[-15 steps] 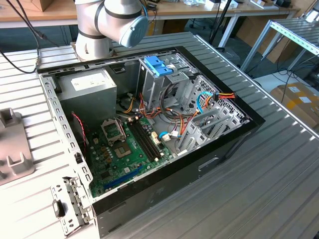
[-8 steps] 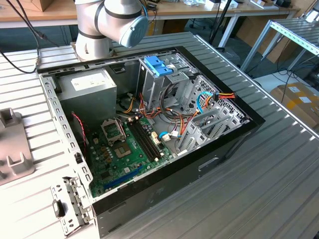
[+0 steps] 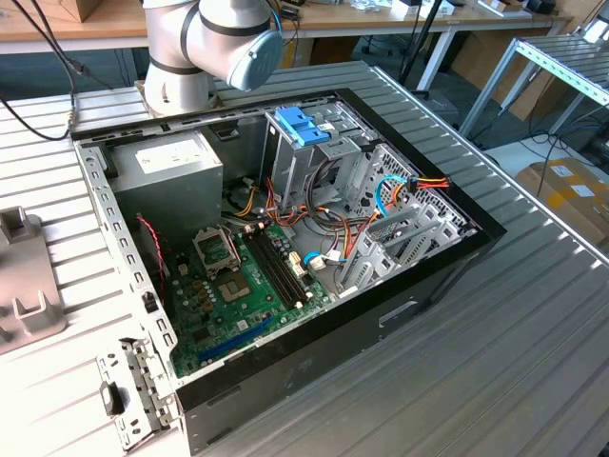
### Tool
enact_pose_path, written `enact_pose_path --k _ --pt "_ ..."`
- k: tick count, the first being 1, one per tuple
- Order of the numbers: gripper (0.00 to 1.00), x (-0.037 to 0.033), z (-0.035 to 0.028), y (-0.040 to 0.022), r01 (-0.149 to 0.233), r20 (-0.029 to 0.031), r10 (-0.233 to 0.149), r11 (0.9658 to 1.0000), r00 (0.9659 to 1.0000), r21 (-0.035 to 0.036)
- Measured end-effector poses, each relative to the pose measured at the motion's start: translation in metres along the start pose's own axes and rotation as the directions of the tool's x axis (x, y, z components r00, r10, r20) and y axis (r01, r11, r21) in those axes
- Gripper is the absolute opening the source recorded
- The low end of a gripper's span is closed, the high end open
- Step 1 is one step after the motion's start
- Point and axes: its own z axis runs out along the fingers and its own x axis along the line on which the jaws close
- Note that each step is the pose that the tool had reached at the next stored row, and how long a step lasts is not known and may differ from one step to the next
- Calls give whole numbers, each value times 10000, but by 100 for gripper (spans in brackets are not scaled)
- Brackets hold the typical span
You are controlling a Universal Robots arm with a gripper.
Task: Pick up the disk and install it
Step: 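Pick up the disk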
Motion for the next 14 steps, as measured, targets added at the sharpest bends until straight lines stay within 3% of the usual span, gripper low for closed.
enact_pose_path --k 5,14 --pt "11 1 1 -2 836 -50 -836 9965 9965 -22" --pt "11 3 4 -62 1067 -62 -1067 9943 9943 -27"
